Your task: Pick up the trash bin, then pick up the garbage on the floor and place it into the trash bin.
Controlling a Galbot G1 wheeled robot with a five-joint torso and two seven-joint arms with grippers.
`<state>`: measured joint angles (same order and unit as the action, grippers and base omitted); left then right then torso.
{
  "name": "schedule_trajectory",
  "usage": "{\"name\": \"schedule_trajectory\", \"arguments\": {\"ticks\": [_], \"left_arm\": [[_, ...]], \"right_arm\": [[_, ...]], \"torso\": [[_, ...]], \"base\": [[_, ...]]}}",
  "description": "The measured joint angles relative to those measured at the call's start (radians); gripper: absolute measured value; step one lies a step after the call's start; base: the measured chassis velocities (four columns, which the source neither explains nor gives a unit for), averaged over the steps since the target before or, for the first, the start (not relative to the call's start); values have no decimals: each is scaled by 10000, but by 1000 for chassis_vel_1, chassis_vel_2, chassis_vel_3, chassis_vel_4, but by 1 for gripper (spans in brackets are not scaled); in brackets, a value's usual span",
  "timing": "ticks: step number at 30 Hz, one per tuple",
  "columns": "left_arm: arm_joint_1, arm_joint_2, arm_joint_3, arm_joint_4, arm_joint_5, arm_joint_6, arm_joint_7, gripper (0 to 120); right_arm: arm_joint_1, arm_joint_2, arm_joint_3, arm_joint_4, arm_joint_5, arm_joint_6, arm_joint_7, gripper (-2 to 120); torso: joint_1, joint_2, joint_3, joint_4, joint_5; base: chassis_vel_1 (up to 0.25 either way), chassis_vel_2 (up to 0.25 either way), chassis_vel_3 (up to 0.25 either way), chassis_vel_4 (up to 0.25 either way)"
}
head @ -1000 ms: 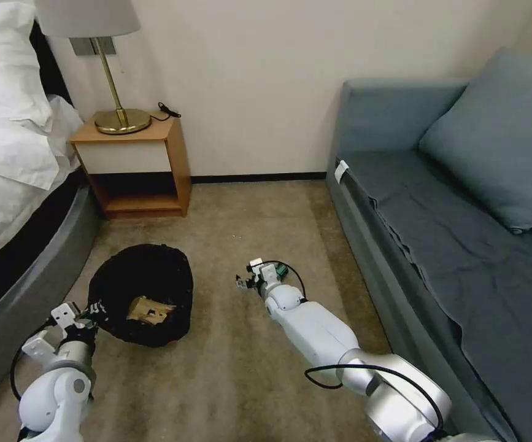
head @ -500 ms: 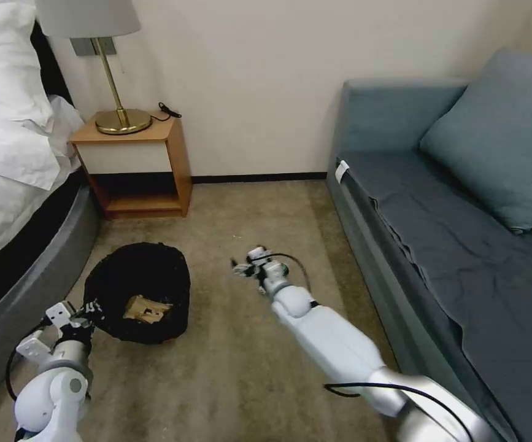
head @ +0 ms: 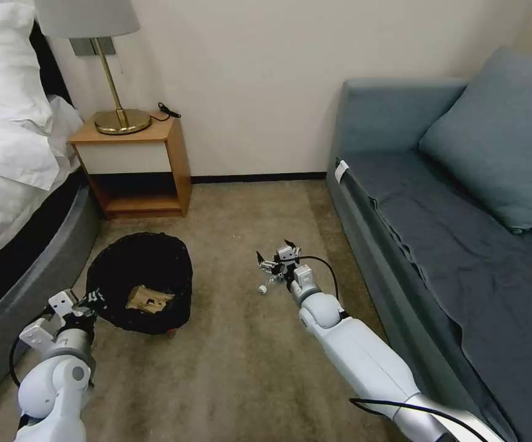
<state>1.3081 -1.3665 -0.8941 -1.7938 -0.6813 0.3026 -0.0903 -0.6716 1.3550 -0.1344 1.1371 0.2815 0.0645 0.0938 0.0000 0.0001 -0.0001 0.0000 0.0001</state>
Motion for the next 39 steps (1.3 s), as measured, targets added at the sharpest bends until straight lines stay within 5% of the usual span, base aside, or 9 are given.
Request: {"name": "schedule_trajectory", "arguments": {"ticks": [39], "left_arm": [[8, -68, 69, -67, -59, 9, -10, 4]], "right_arm": [[-202, 248, 168, -360, -97, -29, -14, 100]], "torso": [[0, -2, 0, 0, -1]], "base": [[0, 0, 0, 0]]}}
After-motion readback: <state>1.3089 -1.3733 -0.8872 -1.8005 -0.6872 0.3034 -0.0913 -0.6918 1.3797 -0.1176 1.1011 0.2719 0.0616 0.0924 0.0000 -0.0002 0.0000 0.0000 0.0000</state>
